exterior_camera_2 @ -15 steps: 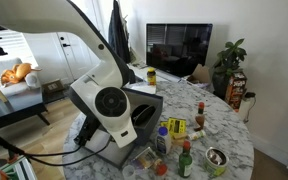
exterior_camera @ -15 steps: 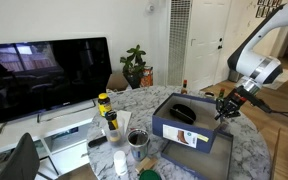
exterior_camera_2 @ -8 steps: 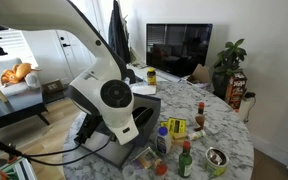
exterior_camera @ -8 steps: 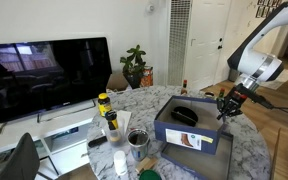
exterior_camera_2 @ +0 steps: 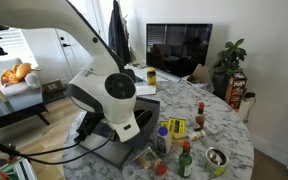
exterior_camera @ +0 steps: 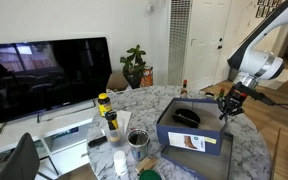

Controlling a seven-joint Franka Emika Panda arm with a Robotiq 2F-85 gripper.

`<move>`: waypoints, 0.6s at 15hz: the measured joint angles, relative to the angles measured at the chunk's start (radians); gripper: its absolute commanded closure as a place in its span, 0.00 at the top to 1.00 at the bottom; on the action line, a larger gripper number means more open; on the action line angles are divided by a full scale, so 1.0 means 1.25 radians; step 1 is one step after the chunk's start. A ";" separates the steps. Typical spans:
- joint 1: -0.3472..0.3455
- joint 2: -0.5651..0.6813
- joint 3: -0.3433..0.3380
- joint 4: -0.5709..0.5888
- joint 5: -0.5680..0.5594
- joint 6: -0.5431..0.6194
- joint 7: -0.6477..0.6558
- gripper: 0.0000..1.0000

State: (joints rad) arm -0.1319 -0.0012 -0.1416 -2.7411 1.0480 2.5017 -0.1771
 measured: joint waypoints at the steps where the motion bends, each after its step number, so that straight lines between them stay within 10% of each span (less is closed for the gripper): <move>1: 0.000 -0.001 0.000 0.000 -0.015 -0.001 0.014 0.00; 9: 0.000 -0.010 0.000 0.000 -0.068 -0.019 0.072 0.01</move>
State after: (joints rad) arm -0.1319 -0.0142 -0.1416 -2.7411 0.9631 2.4778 -0.0866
